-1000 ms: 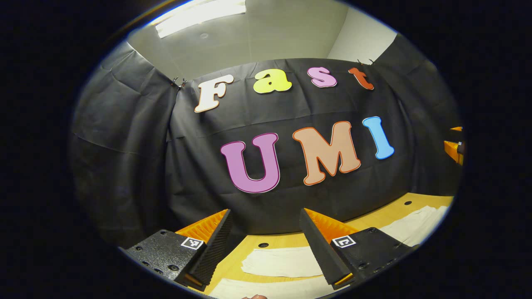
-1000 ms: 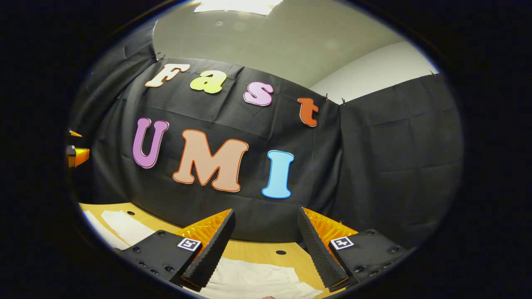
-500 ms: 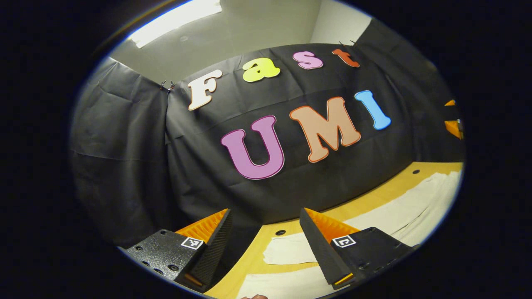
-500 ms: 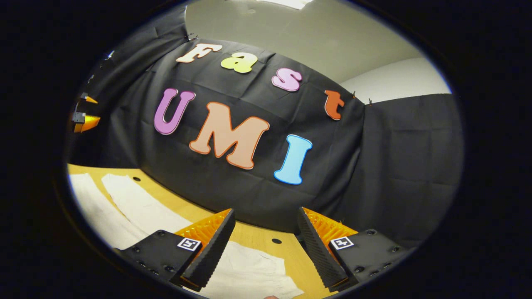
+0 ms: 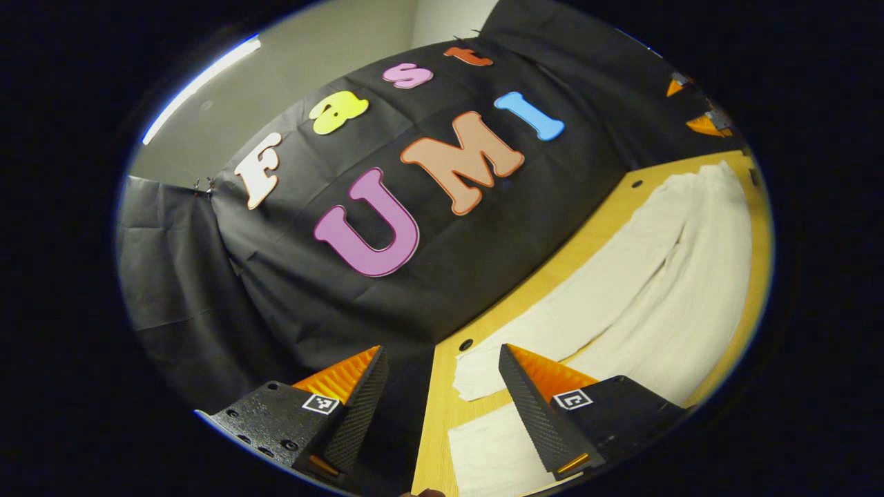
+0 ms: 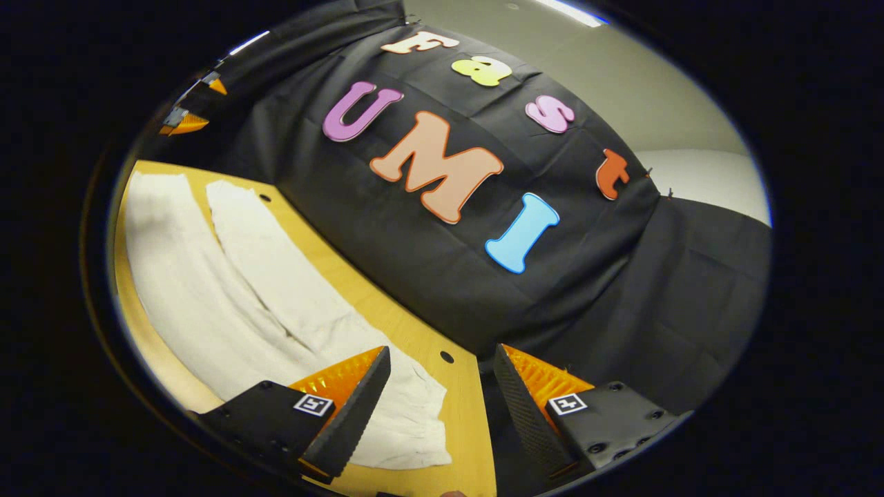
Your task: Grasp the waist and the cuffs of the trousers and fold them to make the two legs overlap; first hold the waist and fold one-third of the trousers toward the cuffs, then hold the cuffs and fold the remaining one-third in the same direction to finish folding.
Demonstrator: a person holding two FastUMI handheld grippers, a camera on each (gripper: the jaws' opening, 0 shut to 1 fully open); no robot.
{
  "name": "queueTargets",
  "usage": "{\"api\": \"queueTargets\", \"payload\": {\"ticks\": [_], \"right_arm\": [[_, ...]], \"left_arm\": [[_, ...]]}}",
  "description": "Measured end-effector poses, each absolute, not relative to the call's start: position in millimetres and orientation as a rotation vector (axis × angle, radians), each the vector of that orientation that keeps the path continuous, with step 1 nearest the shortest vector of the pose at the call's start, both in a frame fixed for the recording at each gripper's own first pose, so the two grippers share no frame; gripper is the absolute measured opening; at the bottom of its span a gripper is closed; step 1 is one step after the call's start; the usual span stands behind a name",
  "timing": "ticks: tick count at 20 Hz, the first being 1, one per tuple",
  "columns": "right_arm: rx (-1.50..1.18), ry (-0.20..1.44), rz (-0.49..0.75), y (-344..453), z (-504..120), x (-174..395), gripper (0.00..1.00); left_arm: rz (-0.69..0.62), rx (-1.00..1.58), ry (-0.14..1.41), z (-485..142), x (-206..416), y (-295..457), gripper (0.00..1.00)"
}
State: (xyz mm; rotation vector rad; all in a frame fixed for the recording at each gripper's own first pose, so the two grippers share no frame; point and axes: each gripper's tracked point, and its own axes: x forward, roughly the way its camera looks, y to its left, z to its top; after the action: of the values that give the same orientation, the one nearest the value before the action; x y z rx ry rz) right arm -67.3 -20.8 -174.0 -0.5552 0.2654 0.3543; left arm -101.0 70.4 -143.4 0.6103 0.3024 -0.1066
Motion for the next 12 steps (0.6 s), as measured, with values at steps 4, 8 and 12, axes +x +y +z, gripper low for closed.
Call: {"api": "queueTargets", "payload": {"ticks": [4,8,12], "right_arm": [[-0.626,0.319,0.418,-26.9,-205.6,-90.2,0.97],[-0.693,0.363,0.502,-17.8,-238.1,-109.9,0.97],[-0.752,0.397,0.602,-5.7,-264.2,-132.5,0.98]], "left_arm": [[-0.179,0.688,0.389,-180.0,-133.4,70.6,0.96],[-0.288,0.794,0.469,-223.9,-168.3,65.5,0.96],[-0.397,0.890,0.524,-254.3,-194.9,58.5,0.97]]}}
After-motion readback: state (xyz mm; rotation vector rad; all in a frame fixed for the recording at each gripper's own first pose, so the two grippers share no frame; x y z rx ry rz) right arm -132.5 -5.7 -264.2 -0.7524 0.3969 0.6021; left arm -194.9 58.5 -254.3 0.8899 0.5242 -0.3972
